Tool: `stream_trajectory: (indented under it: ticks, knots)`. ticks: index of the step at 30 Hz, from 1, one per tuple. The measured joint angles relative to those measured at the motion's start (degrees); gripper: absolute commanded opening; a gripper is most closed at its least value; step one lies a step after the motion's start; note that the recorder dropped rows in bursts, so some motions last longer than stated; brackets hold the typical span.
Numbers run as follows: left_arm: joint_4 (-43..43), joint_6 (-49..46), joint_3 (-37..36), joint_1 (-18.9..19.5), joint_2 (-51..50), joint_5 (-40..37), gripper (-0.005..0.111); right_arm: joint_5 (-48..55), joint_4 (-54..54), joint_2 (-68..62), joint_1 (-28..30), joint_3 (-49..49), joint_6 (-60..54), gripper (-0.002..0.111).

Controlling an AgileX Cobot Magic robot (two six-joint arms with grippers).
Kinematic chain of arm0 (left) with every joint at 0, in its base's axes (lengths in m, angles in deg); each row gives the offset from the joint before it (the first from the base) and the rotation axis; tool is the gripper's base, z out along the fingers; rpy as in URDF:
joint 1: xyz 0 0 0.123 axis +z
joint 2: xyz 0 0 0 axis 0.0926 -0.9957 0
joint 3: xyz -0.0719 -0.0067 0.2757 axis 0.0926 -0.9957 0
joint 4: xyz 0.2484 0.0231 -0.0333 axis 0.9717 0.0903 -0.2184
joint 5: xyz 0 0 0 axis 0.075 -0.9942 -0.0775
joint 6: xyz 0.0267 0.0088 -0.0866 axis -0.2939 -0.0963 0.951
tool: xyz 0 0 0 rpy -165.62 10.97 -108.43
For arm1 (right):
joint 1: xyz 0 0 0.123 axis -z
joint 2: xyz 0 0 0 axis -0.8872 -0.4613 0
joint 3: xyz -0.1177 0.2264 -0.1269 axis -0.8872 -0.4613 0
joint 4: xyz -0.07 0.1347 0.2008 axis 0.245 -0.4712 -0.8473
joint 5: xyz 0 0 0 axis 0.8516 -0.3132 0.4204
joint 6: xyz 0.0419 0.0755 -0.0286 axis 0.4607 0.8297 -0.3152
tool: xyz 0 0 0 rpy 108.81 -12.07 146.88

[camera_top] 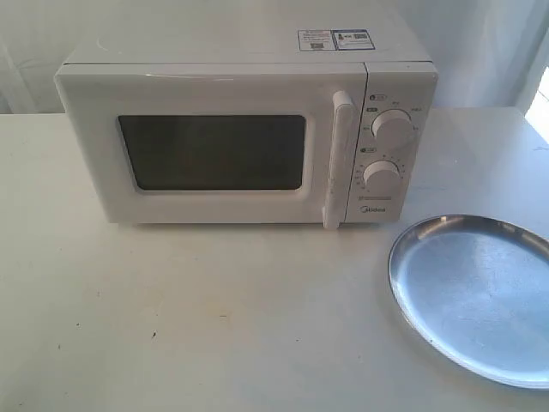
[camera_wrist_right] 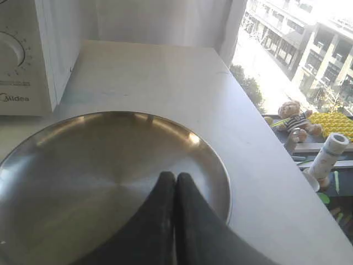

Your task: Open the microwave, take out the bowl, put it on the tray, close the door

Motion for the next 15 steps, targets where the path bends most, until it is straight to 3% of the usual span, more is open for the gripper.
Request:
stream_trajectory:
  ticks: [8, 15]
  knots:
    - [0.00, 0.00, 0.00, 0.00, 0.00, 0.00, 0.000, -5.05, 0.28, 0.00, 0.00, 0.00, -2.02, 0.000]
    - [0.00, 0.00, 0.00, 0.00, 0.00, 0.00, 0.000, -18.79, -16.99, 0.00, 0.00, -0.13, 13.74, 0.000]
